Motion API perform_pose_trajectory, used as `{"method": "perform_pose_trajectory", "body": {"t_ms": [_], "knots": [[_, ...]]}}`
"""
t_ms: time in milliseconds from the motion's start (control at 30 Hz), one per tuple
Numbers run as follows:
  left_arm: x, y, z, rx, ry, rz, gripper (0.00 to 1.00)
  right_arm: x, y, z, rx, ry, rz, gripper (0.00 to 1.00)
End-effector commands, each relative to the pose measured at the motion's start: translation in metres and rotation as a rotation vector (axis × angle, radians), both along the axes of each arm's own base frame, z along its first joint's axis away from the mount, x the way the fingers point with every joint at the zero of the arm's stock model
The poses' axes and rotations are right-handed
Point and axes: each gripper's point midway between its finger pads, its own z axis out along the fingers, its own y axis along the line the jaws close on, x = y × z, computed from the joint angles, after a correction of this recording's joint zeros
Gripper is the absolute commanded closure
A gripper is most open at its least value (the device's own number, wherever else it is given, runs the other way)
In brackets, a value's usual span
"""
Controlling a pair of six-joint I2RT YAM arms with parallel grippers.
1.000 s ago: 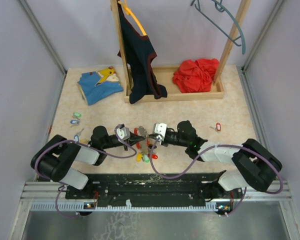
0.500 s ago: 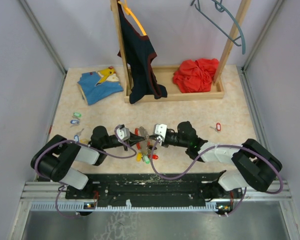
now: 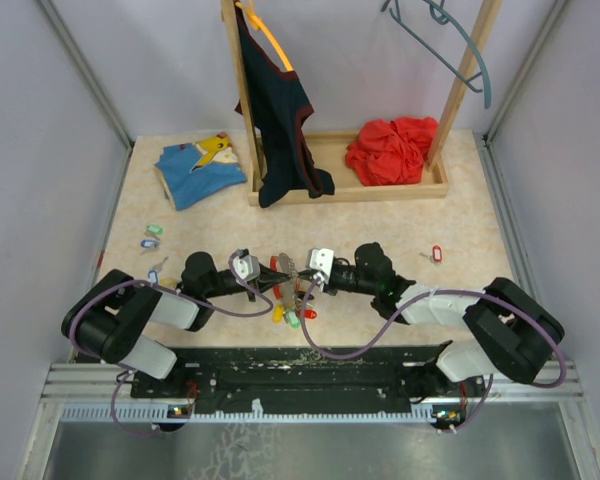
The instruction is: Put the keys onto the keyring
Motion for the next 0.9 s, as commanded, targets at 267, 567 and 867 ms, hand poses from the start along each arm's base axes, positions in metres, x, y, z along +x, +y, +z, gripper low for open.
{"method": "perform_pose_trajectory", "body": {"t_ms": [267,567,867], "knots": [[0.0009,-0.0017,0.0090,-0.021,-0.051,-0.001,1.00,-0.0054,0.0058,0.0216,0.064,-0.027,0.028,1.00],[0.0017,-0.0009,0.0090,-0.021,-0.051,0.007,1.00,-0.0077,0.0061,0.0224,0.068,-0.018,0.039,1.00],[0.0032,0.0006,0.0096,-0.021,-0.058,0.022,1.00,-0.0045,0.0015,0.0260,0.079,0.000,0.018,1.00]]}}
